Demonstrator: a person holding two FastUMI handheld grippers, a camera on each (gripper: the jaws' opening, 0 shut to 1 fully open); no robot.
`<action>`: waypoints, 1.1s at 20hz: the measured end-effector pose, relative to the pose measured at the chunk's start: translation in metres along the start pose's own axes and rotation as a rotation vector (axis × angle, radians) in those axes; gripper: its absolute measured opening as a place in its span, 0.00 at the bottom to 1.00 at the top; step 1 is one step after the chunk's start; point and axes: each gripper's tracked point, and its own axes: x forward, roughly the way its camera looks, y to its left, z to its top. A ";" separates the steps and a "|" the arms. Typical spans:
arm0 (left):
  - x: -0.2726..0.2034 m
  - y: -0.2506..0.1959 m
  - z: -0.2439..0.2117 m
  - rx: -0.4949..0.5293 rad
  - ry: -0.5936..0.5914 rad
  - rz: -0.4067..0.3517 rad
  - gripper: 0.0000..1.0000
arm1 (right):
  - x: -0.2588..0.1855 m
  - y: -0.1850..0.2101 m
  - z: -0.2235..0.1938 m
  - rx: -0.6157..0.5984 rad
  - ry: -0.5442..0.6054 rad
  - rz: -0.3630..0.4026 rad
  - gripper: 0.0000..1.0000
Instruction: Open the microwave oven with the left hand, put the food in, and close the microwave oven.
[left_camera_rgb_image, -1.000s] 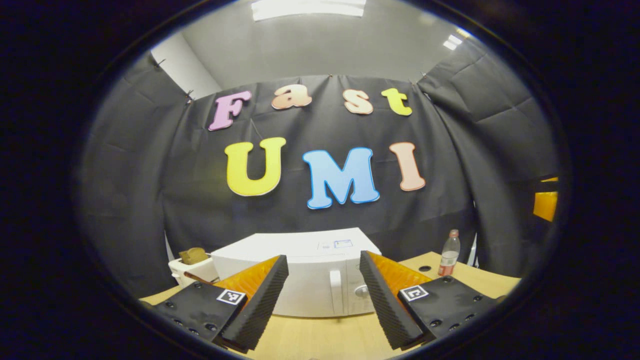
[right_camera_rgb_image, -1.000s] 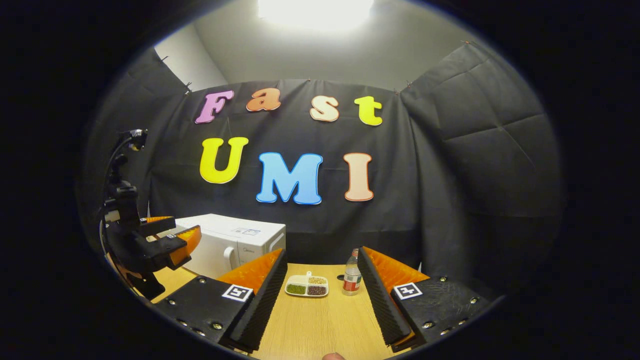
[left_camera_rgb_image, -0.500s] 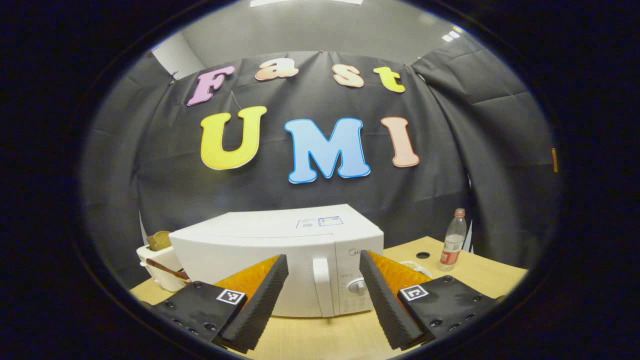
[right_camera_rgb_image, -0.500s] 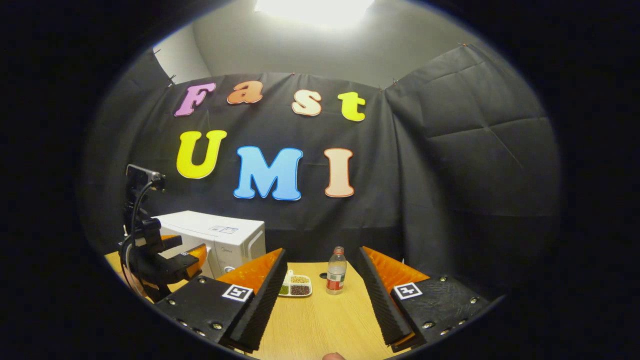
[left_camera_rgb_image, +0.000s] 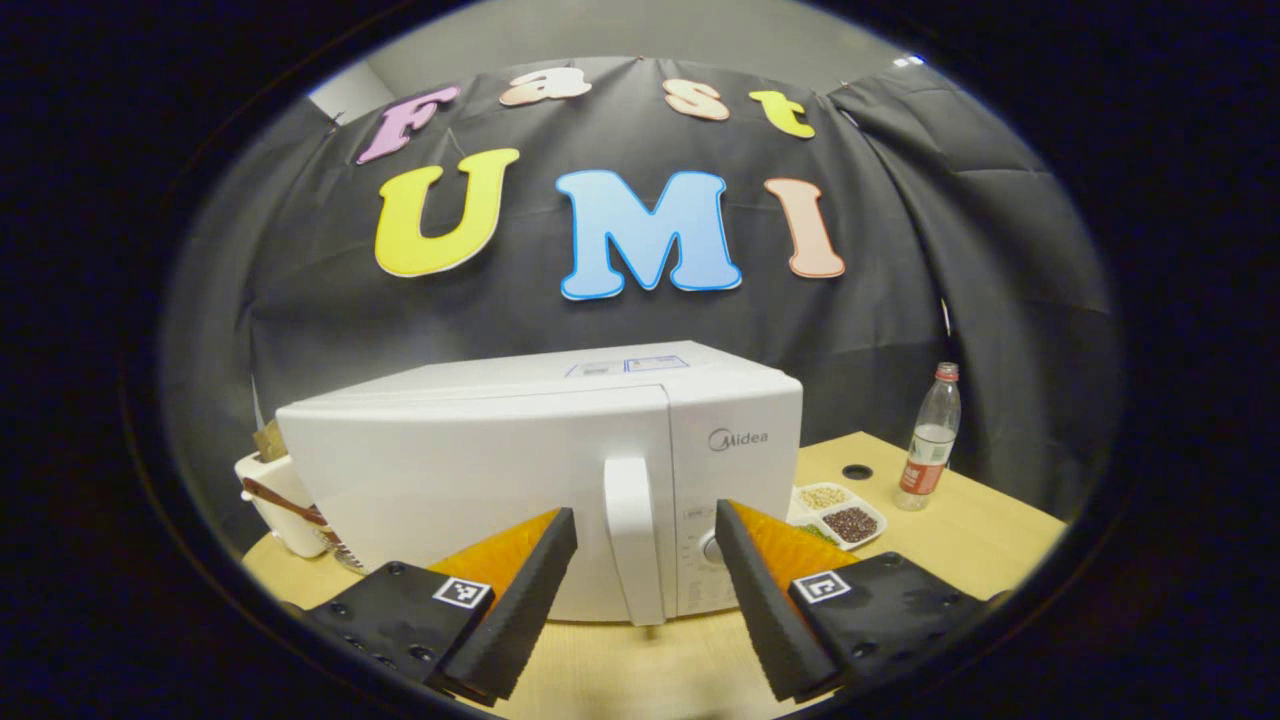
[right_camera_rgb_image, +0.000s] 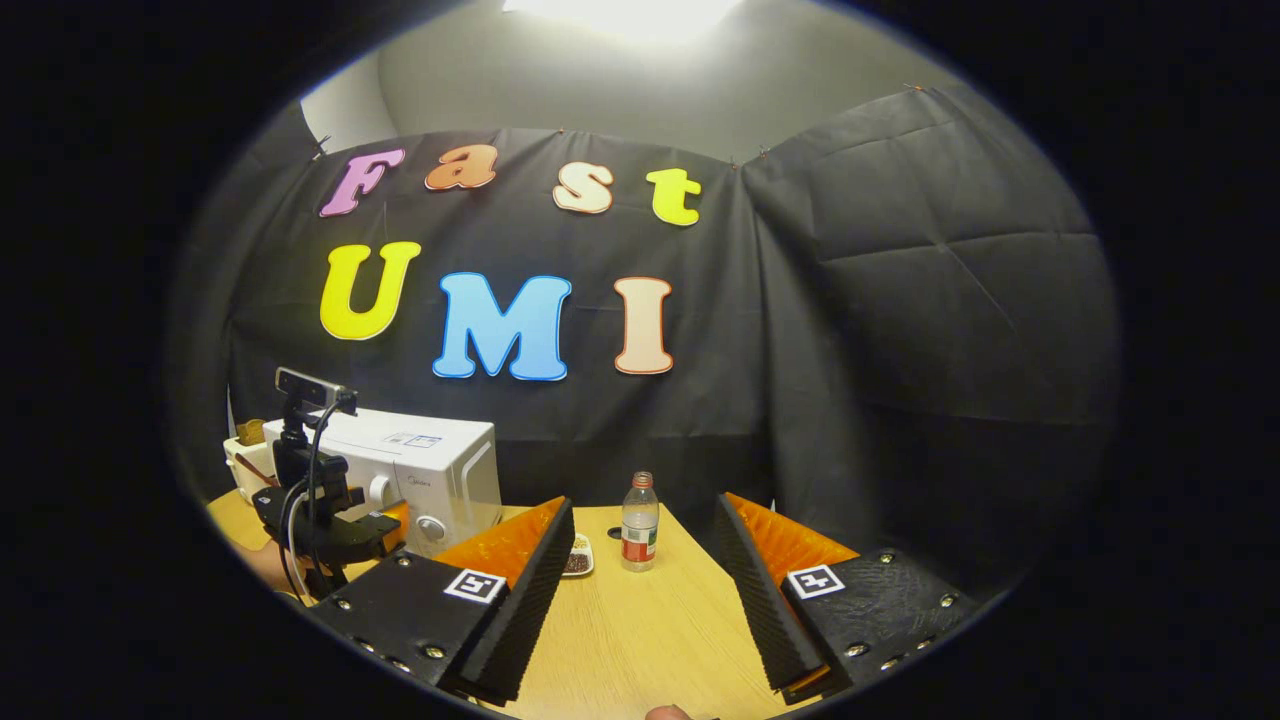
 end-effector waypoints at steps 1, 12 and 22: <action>0.004 -0.004 -0.005 -0.003 0.012 -0.009 0.92 | 0.000 0.000 -0.001 -0.008 0.005 -0.001 0.87; 0.007 0.008 -0.014 -0.004 0.053 -0.024 0.27 | -0.005 0.015 0.003 -0.002 -0.007 0.037 0.87; -0.035 0.015 -0.021 -0.028 0.077 -0.001 0.10 | -0.009 0.016 0.009 0.019 -0.042 0.101 0.87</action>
